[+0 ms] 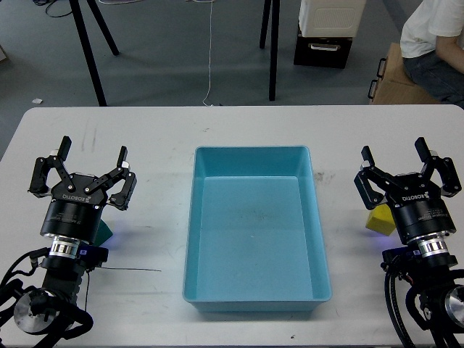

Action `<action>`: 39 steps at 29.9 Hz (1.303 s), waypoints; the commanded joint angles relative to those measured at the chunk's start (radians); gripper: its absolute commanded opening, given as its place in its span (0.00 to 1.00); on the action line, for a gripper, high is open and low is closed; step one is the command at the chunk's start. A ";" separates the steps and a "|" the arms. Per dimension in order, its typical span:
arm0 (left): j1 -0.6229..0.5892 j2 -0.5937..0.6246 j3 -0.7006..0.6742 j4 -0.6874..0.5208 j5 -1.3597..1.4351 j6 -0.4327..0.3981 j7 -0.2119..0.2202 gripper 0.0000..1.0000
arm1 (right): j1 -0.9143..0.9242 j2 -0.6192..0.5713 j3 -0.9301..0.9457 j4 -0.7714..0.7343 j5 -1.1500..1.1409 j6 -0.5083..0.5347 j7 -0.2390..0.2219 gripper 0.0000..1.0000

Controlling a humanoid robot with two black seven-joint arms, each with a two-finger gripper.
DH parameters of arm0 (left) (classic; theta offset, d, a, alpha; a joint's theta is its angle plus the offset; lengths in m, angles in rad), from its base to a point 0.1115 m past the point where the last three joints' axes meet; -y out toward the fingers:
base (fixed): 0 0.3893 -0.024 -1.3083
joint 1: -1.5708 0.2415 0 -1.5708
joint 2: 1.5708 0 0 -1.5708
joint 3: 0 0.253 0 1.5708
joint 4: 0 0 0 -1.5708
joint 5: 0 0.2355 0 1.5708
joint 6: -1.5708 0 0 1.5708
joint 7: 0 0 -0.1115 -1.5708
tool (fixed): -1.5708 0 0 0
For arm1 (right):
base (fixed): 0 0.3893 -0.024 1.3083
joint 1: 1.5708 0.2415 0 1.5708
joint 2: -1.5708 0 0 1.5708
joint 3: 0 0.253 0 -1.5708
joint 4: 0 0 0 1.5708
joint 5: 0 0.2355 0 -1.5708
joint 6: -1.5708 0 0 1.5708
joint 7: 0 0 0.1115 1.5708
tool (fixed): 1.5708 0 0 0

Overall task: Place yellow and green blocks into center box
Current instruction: 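Raise the right gripper and swing it over toward the yellow cube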

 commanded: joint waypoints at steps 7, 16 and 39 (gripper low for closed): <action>0.006 -0.009 -0.007 0.000 0.000 0.001 0.000 1.00 | 0.026 0.000 0.047 -0.024 -0.055 0.031 0.012 0.98; 0.005 -0.006 -0.007 0.000 0.000 0.005 0.000 1.00 | 0.282 -0.299 0.061 -0.044 -0.714 0.026 0.032 0.98; 0.006 -0.004 -0.008 0.006 0.000 0.005 0.000 1.00 | 1.208 -0.686 -0.961 -0.313 -1.619 0.008 0.481 0.96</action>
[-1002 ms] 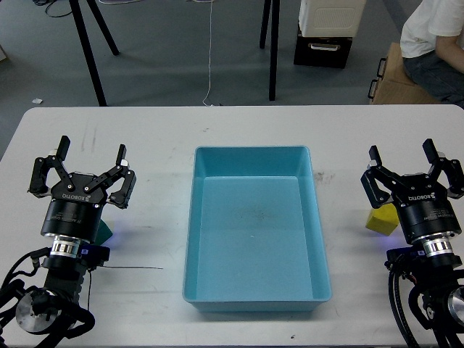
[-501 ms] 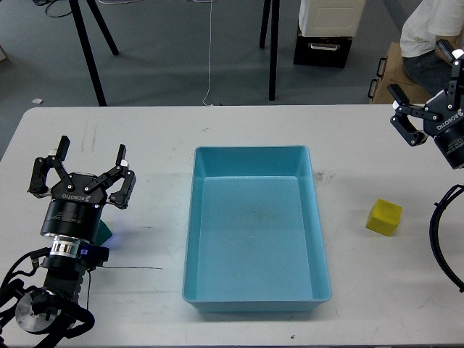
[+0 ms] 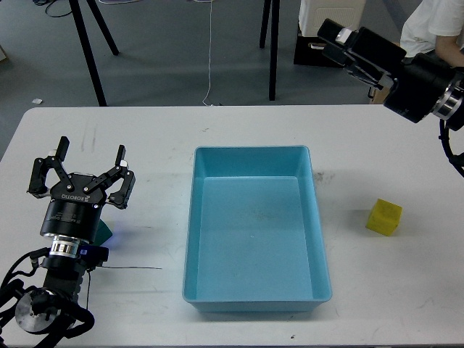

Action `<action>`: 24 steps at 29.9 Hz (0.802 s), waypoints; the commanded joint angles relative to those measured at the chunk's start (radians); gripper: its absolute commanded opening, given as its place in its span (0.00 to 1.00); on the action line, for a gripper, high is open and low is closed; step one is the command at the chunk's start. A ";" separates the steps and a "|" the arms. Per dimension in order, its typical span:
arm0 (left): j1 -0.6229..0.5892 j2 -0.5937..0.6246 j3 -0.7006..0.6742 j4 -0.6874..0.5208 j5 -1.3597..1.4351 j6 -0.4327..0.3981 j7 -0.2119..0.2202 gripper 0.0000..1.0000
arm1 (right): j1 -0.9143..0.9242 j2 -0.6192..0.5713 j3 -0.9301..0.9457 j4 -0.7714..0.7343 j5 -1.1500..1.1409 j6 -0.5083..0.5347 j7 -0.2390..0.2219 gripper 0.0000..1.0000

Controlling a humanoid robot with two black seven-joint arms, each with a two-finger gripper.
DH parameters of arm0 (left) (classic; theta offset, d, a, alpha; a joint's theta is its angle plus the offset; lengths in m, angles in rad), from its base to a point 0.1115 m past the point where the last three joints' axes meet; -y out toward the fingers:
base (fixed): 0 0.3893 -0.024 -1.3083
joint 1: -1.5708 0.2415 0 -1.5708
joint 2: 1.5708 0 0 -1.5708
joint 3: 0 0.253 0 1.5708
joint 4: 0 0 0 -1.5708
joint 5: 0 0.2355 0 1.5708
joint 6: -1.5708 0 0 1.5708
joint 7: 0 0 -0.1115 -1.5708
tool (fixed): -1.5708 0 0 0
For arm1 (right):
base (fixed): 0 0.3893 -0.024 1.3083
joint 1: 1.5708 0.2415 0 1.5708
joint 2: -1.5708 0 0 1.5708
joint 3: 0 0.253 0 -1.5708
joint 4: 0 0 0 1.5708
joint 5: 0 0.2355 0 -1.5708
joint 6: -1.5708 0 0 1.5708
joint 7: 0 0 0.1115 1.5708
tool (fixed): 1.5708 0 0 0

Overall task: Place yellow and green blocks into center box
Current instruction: 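Raise the right gripper and swing it over toward the yellow cube, then lower the right gripper onto the yellow cube and close on it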

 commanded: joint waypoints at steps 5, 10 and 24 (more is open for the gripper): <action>0.000 0.000 0.000 0.000 0.000 0.000 0.000 1.00 | 0.432 -0.093 -0.534 -0.012 -0.235 0.094 0.000 0.96; 0.000 0.000 0.000 0.002 0.000 0.000 0.000 1.00 | 0.562 -0.095 -0.771 0.025 -0.332 0.097 0.000 0.96; 0.002 0.000 0.003 0.003 0.000 0.002 0.000 1.00 | 0.567 -0.167 -1.009 0.059 -0.487 0.105 0.000 0.97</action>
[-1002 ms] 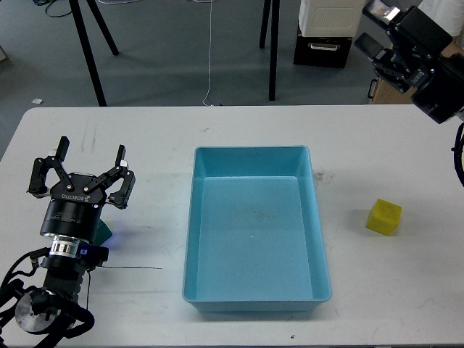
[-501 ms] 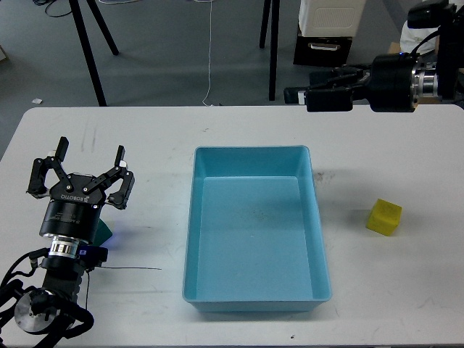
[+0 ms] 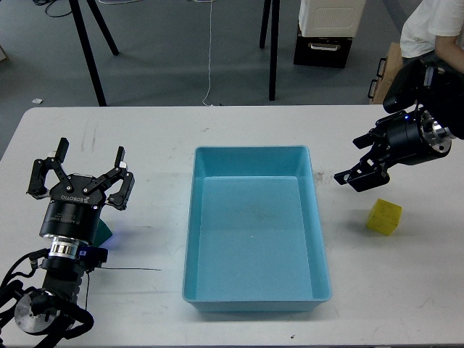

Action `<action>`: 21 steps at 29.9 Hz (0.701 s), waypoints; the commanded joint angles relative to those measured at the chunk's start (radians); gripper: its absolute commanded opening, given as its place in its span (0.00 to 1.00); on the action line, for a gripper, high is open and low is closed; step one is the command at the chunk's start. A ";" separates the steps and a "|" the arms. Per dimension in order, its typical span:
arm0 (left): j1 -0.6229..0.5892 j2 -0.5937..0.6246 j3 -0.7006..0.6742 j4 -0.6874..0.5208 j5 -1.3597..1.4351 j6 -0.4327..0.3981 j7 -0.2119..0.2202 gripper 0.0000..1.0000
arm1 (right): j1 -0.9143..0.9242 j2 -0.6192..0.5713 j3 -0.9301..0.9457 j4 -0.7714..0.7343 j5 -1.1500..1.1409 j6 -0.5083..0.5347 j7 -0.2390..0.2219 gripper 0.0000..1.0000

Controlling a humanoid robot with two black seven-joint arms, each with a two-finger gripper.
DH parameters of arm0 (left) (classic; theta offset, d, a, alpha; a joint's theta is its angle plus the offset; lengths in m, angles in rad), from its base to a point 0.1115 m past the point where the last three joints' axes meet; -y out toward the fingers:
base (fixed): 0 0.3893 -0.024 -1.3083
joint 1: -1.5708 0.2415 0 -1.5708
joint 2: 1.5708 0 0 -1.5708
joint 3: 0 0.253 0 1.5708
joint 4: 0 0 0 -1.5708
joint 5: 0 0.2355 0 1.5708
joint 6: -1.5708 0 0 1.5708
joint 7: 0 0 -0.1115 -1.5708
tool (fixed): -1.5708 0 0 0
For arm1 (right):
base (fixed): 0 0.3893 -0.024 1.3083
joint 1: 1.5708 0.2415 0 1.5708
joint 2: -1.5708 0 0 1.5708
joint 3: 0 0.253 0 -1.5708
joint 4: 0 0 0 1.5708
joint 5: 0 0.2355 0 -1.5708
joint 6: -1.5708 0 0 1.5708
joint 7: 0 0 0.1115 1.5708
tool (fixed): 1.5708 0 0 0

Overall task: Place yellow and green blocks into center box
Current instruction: 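Lower the right gripper onto the yellow cube and close on it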

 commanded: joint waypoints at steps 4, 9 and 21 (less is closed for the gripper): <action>-0.002 -0.001 0.001 0.000 0.000 0.003 0.000 1.00 | -0.015 -0.012 -0.080 -0.005 -0.086 -0.002 0.000 0.97; 0.000 -0.001 0.001 0.000 0.000 0.003 0.000 1.00 | -0.064 -0.009 -0.082 -0.041 -0.089 -0.003 0.000 0.97; 0.000 -0.001 0.003 0.000 0.000 0.003 0.000 1.00 | -0.171 0.029 -0.080 -0.147 -0.092 -0.011 0.000 0.97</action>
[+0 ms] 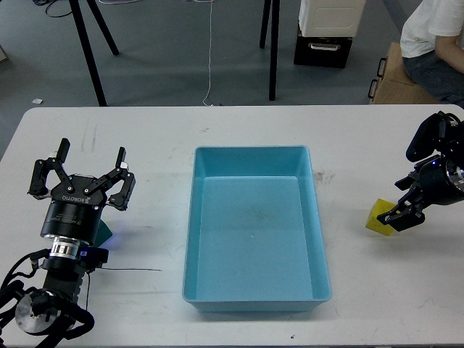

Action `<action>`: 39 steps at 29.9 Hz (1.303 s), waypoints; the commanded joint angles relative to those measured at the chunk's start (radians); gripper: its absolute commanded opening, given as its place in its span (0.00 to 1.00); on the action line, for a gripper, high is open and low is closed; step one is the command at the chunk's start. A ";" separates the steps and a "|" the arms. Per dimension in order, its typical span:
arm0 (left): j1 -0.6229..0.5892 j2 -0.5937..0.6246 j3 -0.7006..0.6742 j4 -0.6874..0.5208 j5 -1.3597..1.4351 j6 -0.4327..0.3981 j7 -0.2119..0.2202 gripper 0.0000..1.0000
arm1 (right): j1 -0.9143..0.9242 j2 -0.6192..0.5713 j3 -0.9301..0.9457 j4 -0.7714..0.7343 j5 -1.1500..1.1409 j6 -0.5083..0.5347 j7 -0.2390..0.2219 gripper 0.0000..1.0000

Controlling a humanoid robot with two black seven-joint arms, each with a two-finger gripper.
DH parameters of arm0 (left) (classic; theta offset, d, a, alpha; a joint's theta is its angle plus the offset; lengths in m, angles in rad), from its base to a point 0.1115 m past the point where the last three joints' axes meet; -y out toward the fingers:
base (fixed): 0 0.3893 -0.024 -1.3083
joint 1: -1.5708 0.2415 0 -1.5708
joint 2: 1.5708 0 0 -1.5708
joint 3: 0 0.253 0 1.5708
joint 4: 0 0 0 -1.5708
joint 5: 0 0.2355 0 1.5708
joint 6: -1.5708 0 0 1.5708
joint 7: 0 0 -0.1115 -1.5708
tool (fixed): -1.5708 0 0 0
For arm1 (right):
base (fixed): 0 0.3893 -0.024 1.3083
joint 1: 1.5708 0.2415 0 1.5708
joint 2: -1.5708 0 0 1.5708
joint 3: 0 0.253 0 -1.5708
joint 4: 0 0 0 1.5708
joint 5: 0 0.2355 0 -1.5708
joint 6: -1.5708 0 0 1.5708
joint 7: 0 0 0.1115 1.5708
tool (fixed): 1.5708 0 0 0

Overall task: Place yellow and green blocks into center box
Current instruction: 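Lower the right gripper onto the yellow cube and close on it, then carry the yellow cube into the blue tray and lower it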

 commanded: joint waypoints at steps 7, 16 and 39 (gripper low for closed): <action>0.000 -0.001 0.001 0.009 0.000 0.000 0.000 1.00 | -0.058 0.056 0.007 -0.064 0.002 -0.016 0.000 0.96; 0.000 -0.003 0.001 0.021 0.000 -0.002 0.000 1.00 | -0.080 0.063 0.002 -0.084 -0.003 -0.048 0.000 0.92; 0.000 -0.003 -0.002 0.023 0.000 -0.005 0.000 1.00 | -0.019 0.089 0.011 -0.103 -0.041 -0.051 0.000 0.22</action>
